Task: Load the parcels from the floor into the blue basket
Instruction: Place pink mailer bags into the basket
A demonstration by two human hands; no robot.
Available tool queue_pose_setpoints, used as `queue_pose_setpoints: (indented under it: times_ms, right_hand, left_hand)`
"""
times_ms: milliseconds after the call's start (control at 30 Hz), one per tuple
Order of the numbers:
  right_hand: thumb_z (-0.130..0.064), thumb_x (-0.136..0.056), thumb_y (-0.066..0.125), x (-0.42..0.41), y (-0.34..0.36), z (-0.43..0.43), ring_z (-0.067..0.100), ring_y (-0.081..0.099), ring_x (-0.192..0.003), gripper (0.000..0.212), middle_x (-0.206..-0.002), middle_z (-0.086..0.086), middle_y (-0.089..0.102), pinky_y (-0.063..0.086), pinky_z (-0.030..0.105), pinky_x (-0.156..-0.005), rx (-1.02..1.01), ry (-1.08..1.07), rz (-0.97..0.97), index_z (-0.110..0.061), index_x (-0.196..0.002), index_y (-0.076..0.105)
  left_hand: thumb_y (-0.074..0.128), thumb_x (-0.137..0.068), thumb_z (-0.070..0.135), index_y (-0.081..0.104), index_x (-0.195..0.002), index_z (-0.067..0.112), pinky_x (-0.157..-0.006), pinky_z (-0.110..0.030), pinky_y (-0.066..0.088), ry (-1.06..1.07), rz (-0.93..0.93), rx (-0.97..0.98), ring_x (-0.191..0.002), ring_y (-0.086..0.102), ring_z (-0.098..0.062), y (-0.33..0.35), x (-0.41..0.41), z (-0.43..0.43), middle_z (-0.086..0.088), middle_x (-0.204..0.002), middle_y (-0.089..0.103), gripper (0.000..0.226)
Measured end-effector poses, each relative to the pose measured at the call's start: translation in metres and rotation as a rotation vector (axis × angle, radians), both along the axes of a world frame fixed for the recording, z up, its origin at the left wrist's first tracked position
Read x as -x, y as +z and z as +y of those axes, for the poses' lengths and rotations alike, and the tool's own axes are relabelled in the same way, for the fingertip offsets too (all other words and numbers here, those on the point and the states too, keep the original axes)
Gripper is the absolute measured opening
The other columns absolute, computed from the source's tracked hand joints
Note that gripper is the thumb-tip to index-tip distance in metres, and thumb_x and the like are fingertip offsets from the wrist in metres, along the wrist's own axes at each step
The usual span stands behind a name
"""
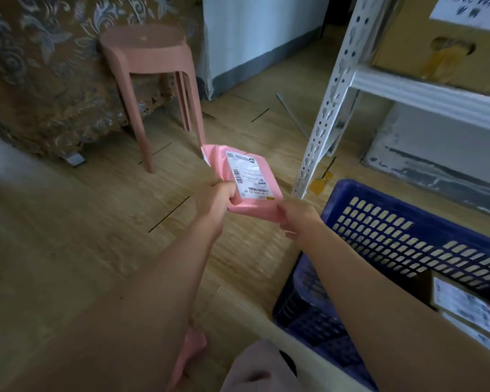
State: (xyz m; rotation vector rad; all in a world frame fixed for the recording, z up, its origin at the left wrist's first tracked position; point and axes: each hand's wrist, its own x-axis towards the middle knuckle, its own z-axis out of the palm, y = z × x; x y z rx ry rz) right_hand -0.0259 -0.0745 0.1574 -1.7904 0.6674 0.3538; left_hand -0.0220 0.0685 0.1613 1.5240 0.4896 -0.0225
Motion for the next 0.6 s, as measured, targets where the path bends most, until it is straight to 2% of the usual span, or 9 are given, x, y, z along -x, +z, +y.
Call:
queue_pose_setpoints:
  times_ms: [67, 100, 200, 267, 300, 367, 433, 500, 600]
  right_hand:
    - [-0.025, -0.089, 0.059, 0.001, 0.004, -0.017, 0.024, 0.058, -0.090, 0.030, -0.107, 0.011, 0.062, 0.048, 0.031, -0.058, -0.146, -0.083, 0.010, -0.008, -0.113, 0.060]
    - [-0.025, -0.088, 0.061, 0.005, 0.008, -0.025, 0.024, 0.059, -0.091, 0.026, -0.109, 0.010, 0.063, 0.048, 0.031, -0.055, -0.220, -0.112, 0.017, -0.010, -0.109, 0.061]
    - [-0.017, -0.083, 0.066, 0.012, 0.008, -0.054, 0.023, 0.064, -0.092, 0.025, -0.109, 0.009, 0.067, 0.055, 0.036, -0.068, -0.324, -0.157, 0.013, -0.007, -0.106, 0.063]
    - [-0.013, -0.080, 0.068, 0.017, 0.009, -0.075, 0.026, 0.066, -0.098, 0.034, -0.108, 0.011, 0.068, 0.056, 0.042, -0.082, -0.322, -0.173, 0.015, -0.003, -0.111, 0.062]
    - [-0.011, -0.080, 0.067, 0.022, 0.010, -0.085, 0.027, 0.066, -0.099, 0.033, -0.107, 0.012, 0.068, 0.055, 0.044, -0.086, -0.317, -0.187, 0.014, -0.001, -0.111, 0.061]
    - [-0.006, -0.082, 0.063, 0.030, 0.014, -0.105, 0.029, 0.066, -0.100, 0.027, -0.106, 0.012, 0.068, 0.054, 0.047, -0.088, -0.316, -0.219, 0.001, -0.001, -0.109, 0.060]
    - [-0.004, -0.081, 0.062, 0.035, 0.015, -0.124, 0.029, 0.066, -0.098, 0.026, -0.105, 0.012, 0.069, 0.053, 0.048, -0.089, -0.302, -0.229, -0.016, -0.003, -0.107, 0.060]
    - [-0.003, -0.080, 0.062, 0.039, 0.016, -0.144, 0.030, 0.067, -0.096, 0.025, -0.103, 0.012, 0.070, 0.054, 0.048, -0.089, -0.256, -0.216, -0.041, -0.006, -0.105, 0.063]
    - [-0.001, -0.076, 0.063, 0.046, 0.020, -0.179, 0.028, 0.066, -0.093, 0.027, -0.098, 0.008, 0.070, 0.054, 0.043, -0.089, -0.067, -0.172, -0.096, -0.012, -0.100, 0.070]
  left_hand:
    - [0.048, -0.054, 0.014, 0.046, -0.064, 0.013, -0.039, -0.014, 0.035, -0.131, -0.015, 0.002, -0.031, 0.041, -0.001, 0.008, 0.000, -0.011, 0.010, -0.035, 0.046, 0.009]
    - [0.047, -0.052, 0.013, 0.045, -0.063, 0.013, -0.038, -0.014, 0.035, -0.182, -0.003, -0.041, -0.032, 0.042, -0.002, 0.012, 0.000, -0.019, 0.010, -0.035, 0.046, 0.011]
    - [0.044, -0.046, -0.002, 0.033, -0.057, 0.014, -0.040, -0.020, 0.026, -0.260, -0.004, -0.195, -0.048, 0.044, -0.014, 0.031, 0.001, -0.045, 0.008, -0.037, 0.044, 0.023]
    - [0.046, -0.061, -0.011, 0.038, -0.059, 0.016, -0.045, -0.023, 0.028, -0.288, -0.067, -0.244, -0.057, 0.044, -0.015, 0.033, 0.004, -0.062, 0.005, -0.054, 0.048, 0.028]
    - [0.049, -0.067, -0.009, 0.042, -0.063, 0.018, -0.048, -0.024, 0.032, -0.312, -0.107, -0.270, -0.060, 0.047, -0.014, 0.031, 0.006, -0.069, 0.002, -0.062, 0.052, 0.028]
    - [0.057, -0.074, 0.001, 0.048, -0.078, 0.022, -0.056, -0.027, 0.045, -0.372, -0.153, -0.383, -0.072, 0.057, -0.014, 0.023, 0.007, -0.082, 0.002, -0.084, 0.061, 0.023]
    - [0.065, -0.075, 0.011, 0.048, -0.098, 0.025, -0.068, -0.034, 0.055, -0.445, -0.184, -0.520, -0.086, 0.062, -0.016, 0.016, 0.007, -0.098, 0.004, -0.108, 0.055, 0.032]
    - [0.068, -0.076, 0.015, 0.043, -0.116, 0.028, -0.074, -0.029, 0.052, -0.483, -0.222, -0.658, -0.095, 0.060, -0.015, 0.013, 0.007, -0.115, 0.006, -0.119, 0.043, 0.048]
    - [0.066, -0.078, 0.010, 0.036, -0.135, 0.021, -0.084, -0.020, 0.044, -0.493, -0.437, -0.882, -0.116, 0.048, -0.016, 0.014, 0.011, -0.143, -0.001, -0.133, 0.037, 0.065]
